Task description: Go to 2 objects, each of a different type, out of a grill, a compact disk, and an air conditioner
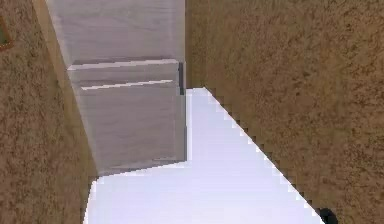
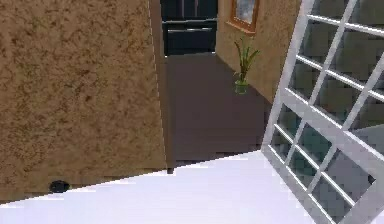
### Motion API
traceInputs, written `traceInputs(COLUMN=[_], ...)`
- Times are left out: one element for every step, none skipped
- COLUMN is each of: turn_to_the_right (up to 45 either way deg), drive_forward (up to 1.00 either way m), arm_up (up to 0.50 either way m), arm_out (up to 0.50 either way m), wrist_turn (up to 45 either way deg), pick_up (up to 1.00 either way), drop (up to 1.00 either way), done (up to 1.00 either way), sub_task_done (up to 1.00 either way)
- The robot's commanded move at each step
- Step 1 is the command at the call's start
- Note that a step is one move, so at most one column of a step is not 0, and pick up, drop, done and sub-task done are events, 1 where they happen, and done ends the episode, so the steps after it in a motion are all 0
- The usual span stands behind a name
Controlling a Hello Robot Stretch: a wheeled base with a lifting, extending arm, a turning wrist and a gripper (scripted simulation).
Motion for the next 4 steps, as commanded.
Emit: traceInputs(turn_to_the_right=[45.0, 45.0, 9.0, 0.0], drive_forward=[0.0, 0.0, 0.0, 1.0], arm_up=[0.0, 0.0, 0.0, 0.0], arm_out=[0.0, 0.0, 0.0, 0.0], wrist_turn=[0.0, 0.0, 0.0, 0.0], pick_up=[0.0, 0.0, 0.0, 0.0], drop=[0.0, 0.0, 0.0, 0.0], done=[0.0, 0.0, 0.0, 0.0], sub_task_done=[0.0, 0.0, 0.0, 0.0])
